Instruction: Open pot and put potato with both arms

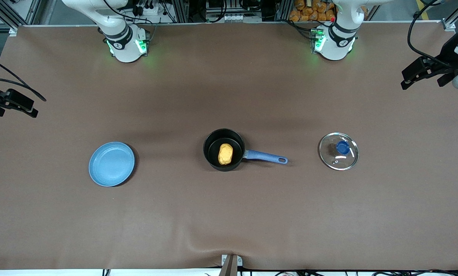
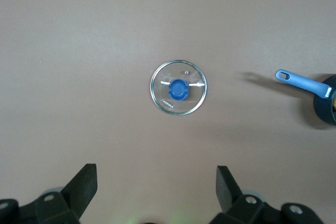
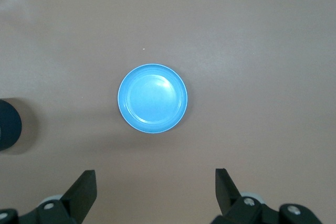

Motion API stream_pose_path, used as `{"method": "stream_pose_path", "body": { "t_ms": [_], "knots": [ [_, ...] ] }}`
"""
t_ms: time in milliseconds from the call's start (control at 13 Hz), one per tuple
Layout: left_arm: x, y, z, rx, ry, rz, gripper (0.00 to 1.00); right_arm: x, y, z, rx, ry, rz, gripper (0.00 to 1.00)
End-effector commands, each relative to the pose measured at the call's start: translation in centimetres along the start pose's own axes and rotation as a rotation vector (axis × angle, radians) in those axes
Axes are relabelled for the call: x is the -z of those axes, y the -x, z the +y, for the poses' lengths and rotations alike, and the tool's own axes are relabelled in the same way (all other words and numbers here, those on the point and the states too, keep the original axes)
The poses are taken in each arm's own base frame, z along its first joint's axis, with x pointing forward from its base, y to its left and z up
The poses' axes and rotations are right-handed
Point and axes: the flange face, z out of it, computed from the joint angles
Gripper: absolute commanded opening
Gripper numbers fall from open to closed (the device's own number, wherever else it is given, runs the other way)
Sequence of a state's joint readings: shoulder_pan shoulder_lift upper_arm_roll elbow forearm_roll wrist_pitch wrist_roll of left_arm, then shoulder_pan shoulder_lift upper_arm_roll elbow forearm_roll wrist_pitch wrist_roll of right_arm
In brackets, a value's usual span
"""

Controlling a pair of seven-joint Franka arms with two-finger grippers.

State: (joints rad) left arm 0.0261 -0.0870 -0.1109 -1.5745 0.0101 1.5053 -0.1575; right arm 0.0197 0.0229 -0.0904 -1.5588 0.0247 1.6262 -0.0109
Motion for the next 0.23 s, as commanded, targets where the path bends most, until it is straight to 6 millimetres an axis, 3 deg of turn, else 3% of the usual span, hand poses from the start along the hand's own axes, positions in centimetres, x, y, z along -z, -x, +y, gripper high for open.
{"method": "stream_pose_path", "body": {
  "t_ms": [0, 154],
  "knots": [
    [0.50, 0.21, -0.59, 0.000, -0.012, -0.005, 1.00, 0.48, 0.96, 0.17, 0.009, -0.008, 0.009, 1.00],
    [0.12, 0.35, -0.70, 0.001, -0.016, -0.028, 1.00, 0.48, 0.96, 0.17, 0.009, -0.008, 0.009, 1.00]
  ]
}}
